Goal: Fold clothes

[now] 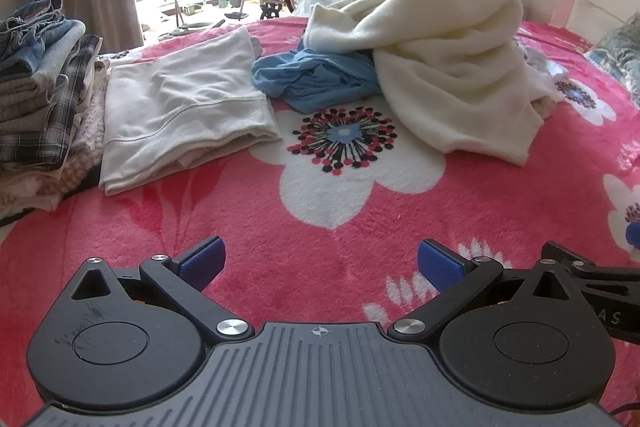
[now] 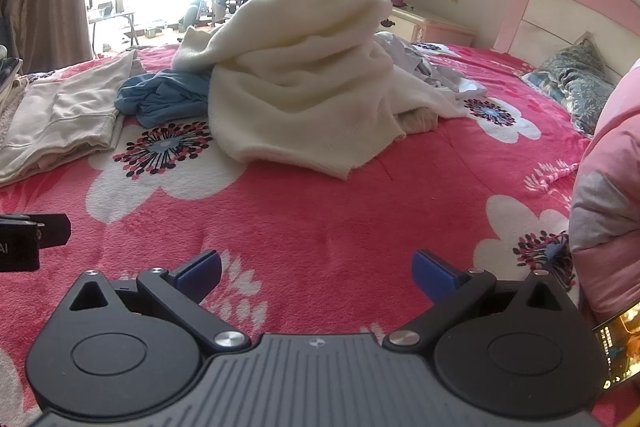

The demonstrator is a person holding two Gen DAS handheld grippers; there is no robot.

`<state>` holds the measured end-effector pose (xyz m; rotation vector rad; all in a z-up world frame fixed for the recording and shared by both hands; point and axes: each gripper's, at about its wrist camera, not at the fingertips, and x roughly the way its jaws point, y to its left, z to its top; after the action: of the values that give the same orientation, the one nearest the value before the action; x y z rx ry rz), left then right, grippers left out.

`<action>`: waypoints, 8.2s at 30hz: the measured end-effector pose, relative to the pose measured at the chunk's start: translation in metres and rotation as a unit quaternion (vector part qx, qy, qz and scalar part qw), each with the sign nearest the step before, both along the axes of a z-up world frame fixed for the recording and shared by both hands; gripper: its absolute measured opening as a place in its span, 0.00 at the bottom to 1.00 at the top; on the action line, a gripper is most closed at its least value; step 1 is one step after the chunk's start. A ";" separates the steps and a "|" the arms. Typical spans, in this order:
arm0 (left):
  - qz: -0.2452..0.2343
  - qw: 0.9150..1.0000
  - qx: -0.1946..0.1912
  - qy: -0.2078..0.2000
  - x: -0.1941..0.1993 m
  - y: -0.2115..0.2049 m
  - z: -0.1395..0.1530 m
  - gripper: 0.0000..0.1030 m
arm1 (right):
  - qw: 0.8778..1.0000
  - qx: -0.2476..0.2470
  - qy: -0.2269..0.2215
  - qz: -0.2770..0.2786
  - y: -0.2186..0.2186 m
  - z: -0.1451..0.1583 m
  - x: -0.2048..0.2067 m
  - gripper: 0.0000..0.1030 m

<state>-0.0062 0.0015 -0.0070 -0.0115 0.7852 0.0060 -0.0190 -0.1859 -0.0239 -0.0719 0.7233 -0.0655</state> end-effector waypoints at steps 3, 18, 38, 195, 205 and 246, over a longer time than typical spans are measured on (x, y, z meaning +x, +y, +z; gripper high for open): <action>-0.002 1.000 -0.006 -0.007 -0.003 -0.001 0.002 1.00 | 1.000 0.001 -0.004 -0.001 -0.001 0.001 0.000 1.00; -0.020 0.999 -0.033 -0.013 0.006 -0.004 -0.005 1.00 | 1.000 0.013 -0.011 -0.010 -0.009 -0.003 0.002 1.00; -0.103 0.989 0.012 -0.106 0.125 -0.027 0.019 1.00 | 0.994 0.044 -0.092 0.028 -0.058 0.024 0.081 1.00; -0.176 0.982 -0.059 -0.025 -0.037 0.084 0.024 0.42 | 0.934 0.229 0.175 0.210 0.012 0.038 -0.081 0.38; -0.156 0.986 -0.062 0.020 -0.039 0.109 0.017 0.42 | 0.945 0.290 0.051 0.147 -0.067 0.097 -0.045 0.74; -0.343 0.924 0.170 -0.018 0.062 -0.040 -0.036 0.69 | 0.930 0.331 0.162 -0.005 -0.075 -0.021 0.113 0.75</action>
<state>0.0558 -0.0383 -0.0432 0.5926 0.7093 -0.5223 0.0944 -0.2609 -0.0447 0.5811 1.0442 0.1882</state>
